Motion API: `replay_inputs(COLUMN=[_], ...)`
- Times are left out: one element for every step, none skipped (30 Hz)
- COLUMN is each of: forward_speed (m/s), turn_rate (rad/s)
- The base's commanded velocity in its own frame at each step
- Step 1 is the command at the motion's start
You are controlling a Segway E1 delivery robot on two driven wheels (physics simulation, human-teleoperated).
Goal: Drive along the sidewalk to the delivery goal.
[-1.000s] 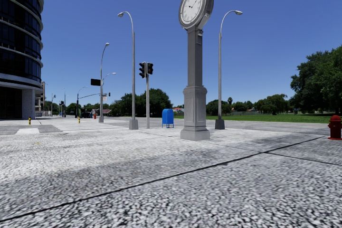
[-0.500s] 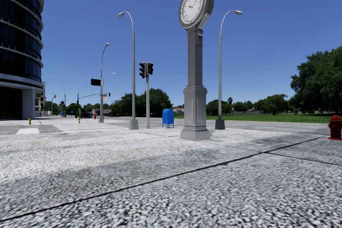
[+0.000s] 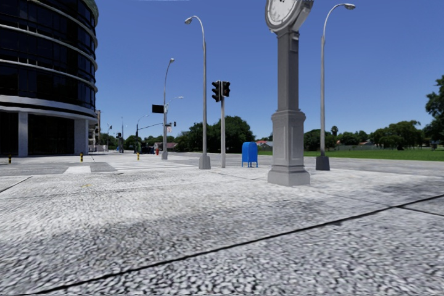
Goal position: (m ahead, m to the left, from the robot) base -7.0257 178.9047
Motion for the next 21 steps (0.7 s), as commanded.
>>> replay_inputs(forward_speed=[0.86,0.87,0.87,0.88,0.88,0.95,1.04,1.05,1.05,1.06,1.06,1.08,1.08,1.12,1.15,1.16,1.16,1.16,1.17,1.26,1.26], turn_rate=[0.42,0.34,0.28,0.22,0.22,0.0,0.0,0.0,0.0,0.0,0.0,0.0,0.0,0.0,0.0,0.0,0.0,0.0,0.0,0.0,0.0])
